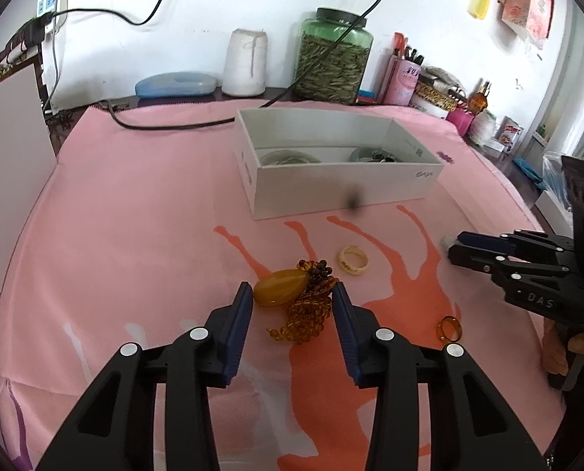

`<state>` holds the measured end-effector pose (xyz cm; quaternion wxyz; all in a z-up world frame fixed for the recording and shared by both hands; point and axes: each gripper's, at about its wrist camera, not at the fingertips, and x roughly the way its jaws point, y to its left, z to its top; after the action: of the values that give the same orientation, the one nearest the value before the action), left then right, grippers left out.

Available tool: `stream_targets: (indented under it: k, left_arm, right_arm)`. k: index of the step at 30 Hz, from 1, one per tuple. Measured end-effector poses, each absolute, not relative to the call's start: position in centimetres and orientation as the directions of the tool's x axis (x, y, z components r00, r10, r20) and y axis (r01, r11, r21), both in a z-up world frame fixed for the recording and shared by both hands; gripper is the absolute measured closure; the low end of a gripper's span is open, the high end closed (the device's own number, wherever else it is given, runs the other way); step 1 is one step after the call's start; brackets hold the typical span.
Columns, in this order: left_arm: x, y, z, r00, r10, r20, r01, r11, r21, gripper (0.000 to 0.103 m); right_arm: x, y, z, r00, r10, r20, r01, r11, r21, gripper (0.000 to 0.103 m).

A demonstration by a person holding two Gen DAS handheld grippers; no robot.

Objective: Organize jewelry
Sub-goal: 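Carry the amber pieces and jade disc into the white box, open both grippers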

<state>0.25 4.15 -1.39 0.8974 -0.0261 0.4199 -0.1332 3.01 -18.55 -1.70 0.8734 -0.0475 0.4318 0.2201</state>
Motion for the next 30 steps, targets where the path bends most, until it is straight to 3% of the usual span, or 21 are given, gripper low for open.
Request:
stream_targets:
  k: [7,24,30]
  left_arm:
    - [-0.6,3.6,-0.7,0.652,-0.261,-0.712,0.253,0.960,-0.120,0.065]
    - [-1.7,5.0,1.1,0.712,-0.275,-0.646,0.218,0.961,-0.169,0.065]
    - [0.0,4.4,3.8,0.726,-0.268,-0.633,0.215,0.963,-0.161,0.065]
  right_arm:
    - [3.0,-18.7,-1.8,0.528,0.352,-0.773,-0.424,0.898,0.119,0.078]
    - [2.5,-18.9,-0.7,0.531,0.412,-0.740,-0.437,0.882,0.178,0.078]
    - [2.6,-20.3,1.5,0.566,0.459,-0.685,-0.418,0.876,0.242,0.078]
